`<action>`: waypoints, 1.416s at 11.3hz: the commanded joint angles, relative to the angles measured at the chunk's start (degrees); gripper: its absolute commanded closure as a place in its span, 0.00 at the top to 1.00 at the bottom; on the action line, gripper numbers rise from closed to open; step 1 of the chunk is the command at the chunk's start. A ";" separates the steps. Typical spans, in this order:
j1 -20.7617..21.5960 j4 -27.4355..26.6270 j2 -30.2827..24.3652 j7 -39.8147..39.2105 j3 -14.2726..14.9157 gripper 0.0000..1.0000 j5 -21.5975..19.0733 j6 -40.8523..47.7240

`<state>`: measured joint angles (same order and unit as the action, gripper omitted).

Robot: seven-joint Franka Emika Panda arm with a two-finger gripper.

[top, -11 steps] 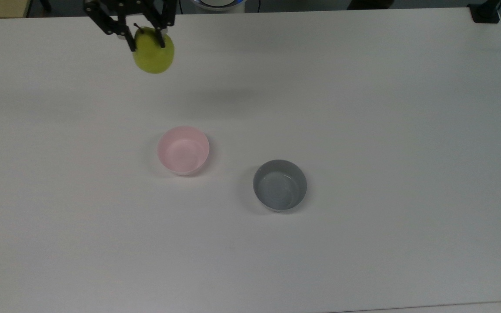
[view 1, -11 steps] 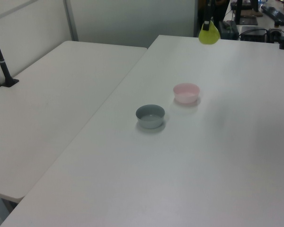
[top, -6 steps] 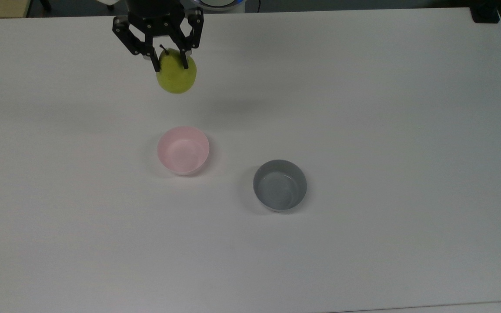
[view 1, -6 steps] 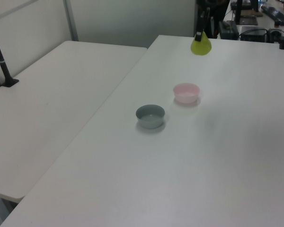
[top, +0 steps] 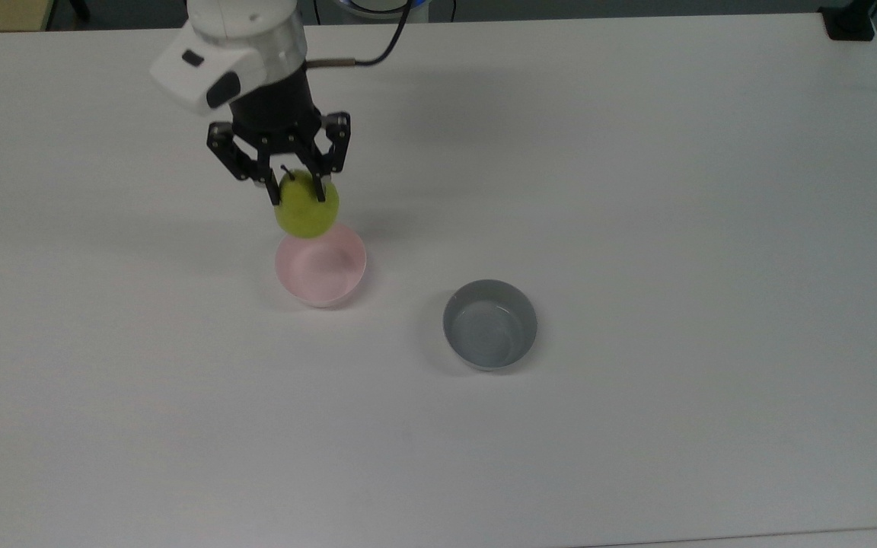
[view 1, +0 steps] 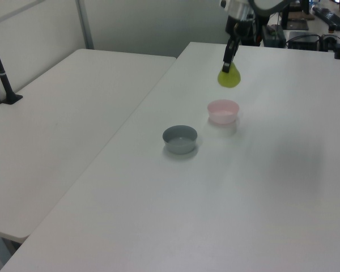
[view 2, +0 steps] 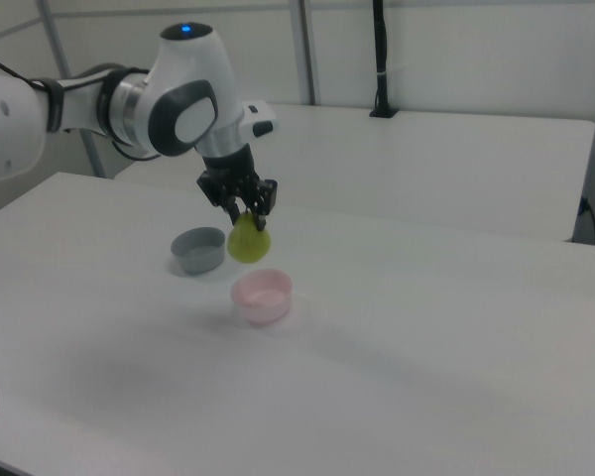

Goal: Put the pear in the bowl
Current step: 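Lower the pear into the pink bowl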

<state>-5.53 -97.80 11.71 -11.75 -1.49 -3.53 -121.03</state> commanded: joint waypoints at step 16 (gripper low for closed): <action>1.93 -7.67 5.09 5.84 0.78 1.00 2.39 -14.77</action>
<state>-4.09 -104.44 19.39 -9.25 -1.45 -2.06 -135.83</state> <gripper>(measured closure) 0.282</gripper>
